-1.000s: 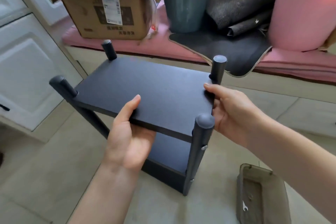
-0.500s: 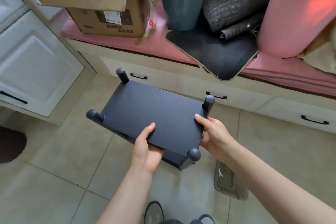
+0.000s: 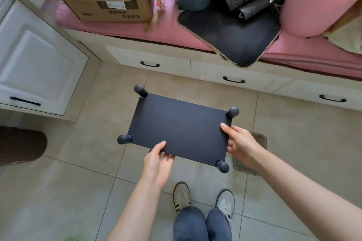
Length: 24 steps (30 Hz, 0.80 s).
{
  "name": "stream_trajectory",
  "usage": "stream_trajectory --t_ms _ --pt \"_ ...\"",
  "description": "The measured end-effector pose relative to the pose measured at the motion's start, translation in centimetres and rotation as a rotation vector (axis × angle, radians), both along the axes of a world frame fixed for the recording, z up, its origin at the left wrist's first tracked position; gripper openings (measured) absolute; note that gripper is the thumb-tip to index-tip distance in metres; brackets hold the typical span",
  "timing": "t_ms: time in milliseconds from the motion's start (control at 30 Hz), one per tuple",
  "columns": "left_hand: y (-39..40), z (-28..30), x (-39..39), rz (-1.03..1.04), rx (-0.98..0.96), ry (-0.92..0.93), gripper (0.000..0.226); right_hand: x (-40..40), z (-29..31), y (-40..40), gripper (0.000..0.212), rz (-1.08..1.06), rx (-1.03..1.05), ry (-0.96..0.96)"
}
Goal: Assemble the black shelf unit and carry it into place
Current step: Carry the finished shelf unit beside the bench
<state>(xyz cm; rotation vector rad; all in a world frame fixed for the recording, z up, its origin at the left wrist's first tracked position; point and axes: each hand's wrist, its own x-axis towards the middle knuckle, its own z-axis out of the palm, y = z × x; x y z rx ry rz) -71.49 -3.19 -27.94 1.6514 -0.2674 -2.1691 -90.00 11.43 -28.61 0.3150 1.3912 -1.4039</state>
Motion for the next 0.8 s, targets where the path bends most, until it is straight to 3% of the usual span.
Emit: stream_trajectory --t_ms 200,267,367,500,600,667,733,800 --pt "-5.6 0.1 3.9 0.017 -0.120 -0.123 0.028 1.4 0.2 1.1 0.042 0.031 0.230 0.049" --pt "-7.0 -0.1 5.0 -0.161 -0.241 -0.182 0.025 2.6 -0.1 1.9 0.048 0.079 0.293 0.062" --pt "-8.1 -0.7 6.0 -0.426 -0.369 -0.246 0.033 4.1 -0.4 2.9 0.032 0.152 0.332 0.136" --pt "-8.8 -1.3 7.2 -0.591 -0.396 -0.183 0.021 5.6 -0.4 4.7 0.033 0.372 0.306 0.293" --pt "-9.6 -2.0 8.5 -0.648 -0.379 -0.140 0.046 6.7 -0.3 4.8 0.036 0.524 0.274 0.423" --pt "-10.0 -2.5 8.9 -0.791 -0.473 -0.291 0.049 7.2 -0.6 4.5 0.038 0.552 0.311 0.495" --pt "-10.4 -3.3 8.7 -0.910 -0.587 -0.530 0.030 7.5 -1.0 4.3 0.027 0.548 0.367 0.563" --pt "-10.6 -4.0 8.0 -0.888 -0.616 -0.686 0.006 7.9 -1.5 4.2 0.023 0.517 0.407 0.612"
